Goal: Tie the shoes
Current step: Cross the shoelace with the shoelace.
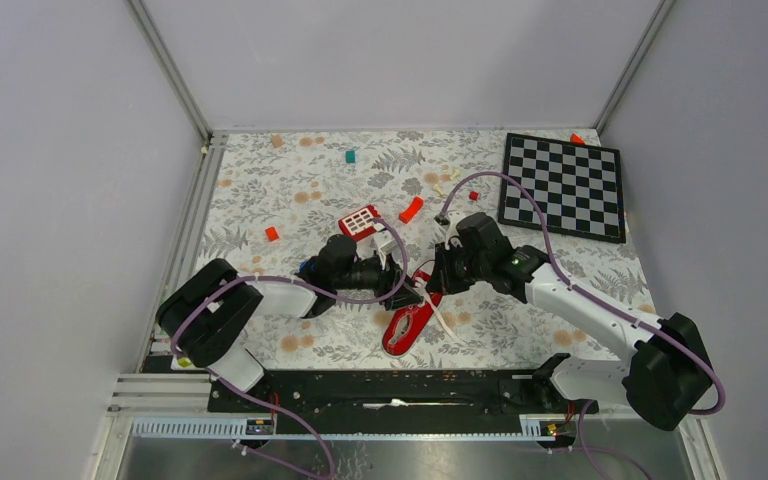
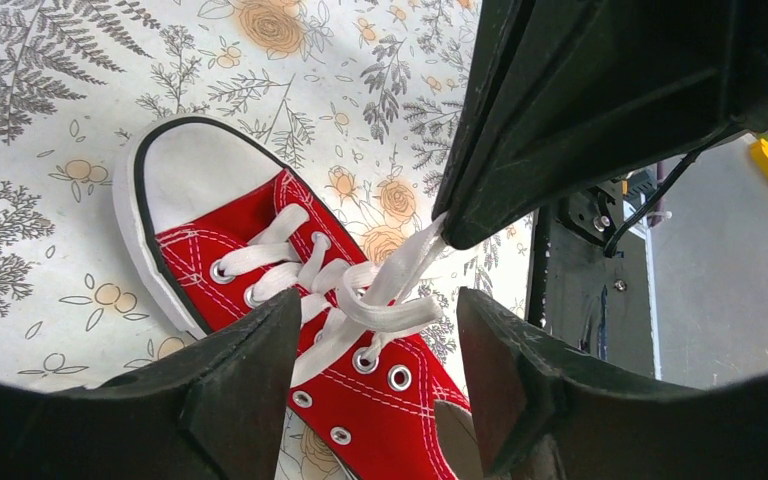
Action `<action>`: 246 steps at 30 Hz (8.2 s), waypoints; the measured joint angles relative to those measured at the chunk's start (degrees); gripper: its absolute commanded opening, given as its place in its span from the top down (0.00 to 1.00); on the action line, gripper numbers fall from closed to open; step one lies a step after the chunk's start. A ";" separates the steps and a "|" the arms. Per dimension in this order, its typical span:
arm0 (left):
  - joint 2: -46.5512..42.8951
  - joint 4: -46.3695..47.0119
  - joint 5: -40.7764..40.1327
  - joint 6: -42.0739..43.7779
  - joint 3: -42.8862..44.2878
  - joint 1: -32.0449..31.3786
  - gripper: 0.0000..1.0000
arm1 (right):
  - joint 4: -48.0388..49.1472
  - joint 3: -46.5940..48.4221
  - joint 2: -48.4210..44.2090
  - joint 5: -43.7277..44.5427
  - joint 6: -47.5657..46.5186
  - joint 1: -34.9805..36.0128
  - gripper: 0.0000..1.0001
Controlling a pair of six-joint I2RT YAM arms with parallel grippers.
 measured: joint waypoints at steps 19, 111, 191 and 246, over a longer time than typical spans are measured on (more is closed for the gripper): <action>1.25 1.27 0.44 -1.73 0.59 -0.31 0.45 | -0.07 0.31 0.13 -0.48 0.00 -0.20 1.00; -0.17 -11.10 -6.12 -12.41 5.77 -2.05 1.00 | 26.84 -22.38 -11.04 24.63 6.05 13.77 1.00; 0.09 -20.74 -13.57 -19.76 9.20 -3.13 1.00 | 29.20 -20.33 -4.09 31.34 -4.07 15.19 0.46; 0.09 -19.12 -16.24 -21.20 9.66 -2.62 1.00 | 30.01 -17.53 0.50 42.56 -0.13 20.00 1.00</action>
